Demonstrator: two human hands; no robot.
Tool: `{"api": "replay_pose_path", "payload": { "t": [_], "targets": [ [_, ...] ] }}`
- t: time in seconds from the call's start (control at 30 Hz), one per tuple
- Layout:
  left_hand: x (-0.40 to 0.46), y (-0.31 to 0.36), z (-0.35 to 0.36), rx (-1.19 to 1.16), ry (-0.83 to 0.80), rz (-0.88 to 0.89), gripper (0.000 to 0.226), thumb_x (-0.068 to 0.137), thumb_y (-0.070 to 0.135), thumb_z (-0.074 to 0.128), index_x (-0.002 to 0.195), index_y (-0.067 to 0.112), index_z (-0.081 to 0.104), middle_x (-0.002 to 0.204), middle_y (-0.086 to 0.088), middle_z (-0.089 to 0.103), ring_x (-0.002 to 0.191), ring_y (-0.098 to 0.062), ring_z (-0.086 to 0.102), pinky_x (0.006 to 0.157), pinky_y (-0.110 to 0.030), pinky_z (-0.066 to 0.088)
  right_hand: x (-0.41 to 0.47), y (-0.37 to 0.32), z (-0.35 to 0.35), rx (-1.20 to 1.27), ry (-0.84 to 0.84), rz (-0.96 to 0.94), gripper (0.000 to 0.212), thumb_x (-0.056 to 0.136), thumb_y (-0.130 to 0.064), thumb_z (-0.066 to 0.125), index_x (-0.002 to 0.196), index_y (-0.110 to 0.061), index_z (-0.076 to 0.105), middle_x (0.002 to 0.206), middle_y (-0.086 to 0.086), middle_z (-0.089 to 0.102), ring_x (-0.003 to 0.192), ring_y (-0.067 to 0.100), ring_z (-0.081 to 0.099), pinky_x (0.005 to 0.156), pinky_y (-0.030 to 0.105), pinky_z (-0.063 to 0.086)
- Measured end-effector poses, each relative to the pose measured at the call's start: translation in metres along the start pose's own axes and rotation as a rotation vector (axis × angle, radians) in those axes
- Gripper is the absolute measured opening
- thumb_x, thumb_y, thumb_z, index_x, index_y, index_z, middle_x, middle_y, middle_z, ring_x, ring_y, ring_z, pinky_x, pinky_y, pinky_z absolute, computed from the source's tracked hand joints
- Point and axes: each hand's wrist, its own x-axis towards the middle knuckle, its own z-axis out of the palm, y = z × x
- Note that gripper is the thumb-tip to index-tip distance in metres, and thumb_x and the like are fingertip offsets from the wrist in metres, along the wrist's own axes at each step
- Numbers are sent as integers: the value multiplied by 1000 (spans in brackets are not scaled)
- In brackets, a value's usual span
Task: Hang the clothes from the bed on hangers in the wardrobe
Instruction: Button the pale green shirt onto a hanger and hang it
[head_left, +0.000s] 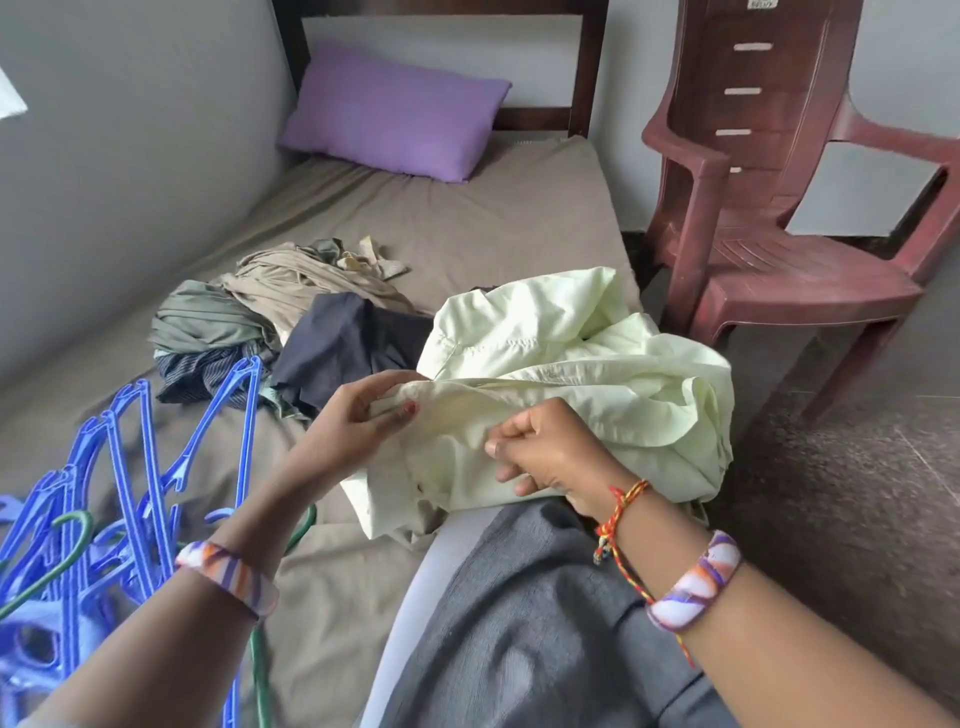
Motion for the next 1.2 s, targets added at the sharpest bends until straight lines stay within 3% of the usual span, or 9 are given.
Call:
{"api": "replay_pose_path", "payload": {
  "t": [0.17, 0.33, 0.4, 0.5, 0.7, 0.77, 0.87, 1.0, 1.2],
  "targets": [
    [-12, -10, 1, 130, -75, 50, 36, 82, 3, 64, 95, 36, 66, 84, 20, 69, 75, 4, 59, 73, -17, 50, -4, 15, 16, 782, 144, 14, 12, 88, -1, 60, 80, -10, 62, 76, 4, 67, 61, 7, 66, 46, 21, 52],
    [-10, 7, 3, 477, -161, 83, 26, 65, 54, 76, 84, 39, 66, 84, 18, 68, 77, 7, 61, 74, -16, 48, -5, 19, 19, 1020, 117, 91, 13, 83, -3, 65, 74, -14, 64, 65, -3, 69, 58, 8, 66, 46, 18, 51],
    [-4, 21, 13, 502, -116, 98, 37, 68, 59, 66, 86, 27, 69, 84, 19, 67, 80, 8, 60, 74, -12, 46, -7, 20, 19, 1035, 128, 97, 11, 82, -6, 66, 75, -13, 64, 65, -1, 69, 57, 8, 66, 46, 18, 50],
    [14, 37, 29, 603, -25, 170, 23, 81, 39, 67, 93, 20, 71, 86, 12, 68, 77, 0, 64, 75, -17, 50, -11, 21, 20, 1014, 151, 100, 8, 83, -6, 66, 77, -10, 64, 62, 1, 68, 51, 9, 65, 44, 19, 50],
    [32, 42, 43, 850, -243, 120, 12, 78, 22, 71, 88, 15, 74, 83, 3, 72, 76, -8, 65, 76, -24, 52, -18, 23, 21, 873, 265, 45, 9, 81, 3, 65, 74, -1, 62, 54, 7, 63, 44, 12, 61, 40, 19, 49],
    [33, 39, 44, 839, -114, 153, 10, 79, 16, 67, 83, 12, 75, 79, 1, 72, 72, -12, 65, 71, -30, 54, -18, 25, 22, 828, 304, 30, 9, 79, 6, 65, 74, 0, 60, 57, 11, 62, 43, 13, 60, 39, 20, 48],
    [37, 39, 43, 725, 101, 175, 12, 83, 11, 60, 82, 4, 70, 68, -2, 64, 61, -13, 53, 55, -20, 41, -17, 26, 22, 761, 342, 9, 11, 78, 10, 62, 75, -1, 60, 56, 10, 59, 42, 13, 56, 39, 21, 48],
    [35, 44, 48, 677, -46, 158, 15, 93, 13, 51, 88, 4, 61, 67, 7, 50, 59, -8, 44, 51, -12, 31, -13, 18, 22, 615, 322, -48, 18, 81, 6, 58, 70, -7, 66, 57, 4, 56, 45, 10, 52, 44, 24, 50],
    [29, 40, 49, 516, -161, 120, 14, 91, 16, 57, 88, 6, 65, 77, -1, 62, 69, -11, 51, 68, -28, 43, -8, 12, 22, 564, 294, -104, 21, 86, 6, 57, 76, -12, 61, 66, 4, 61, 50, 10, 55, 46, 22, 51]
  ]
}}
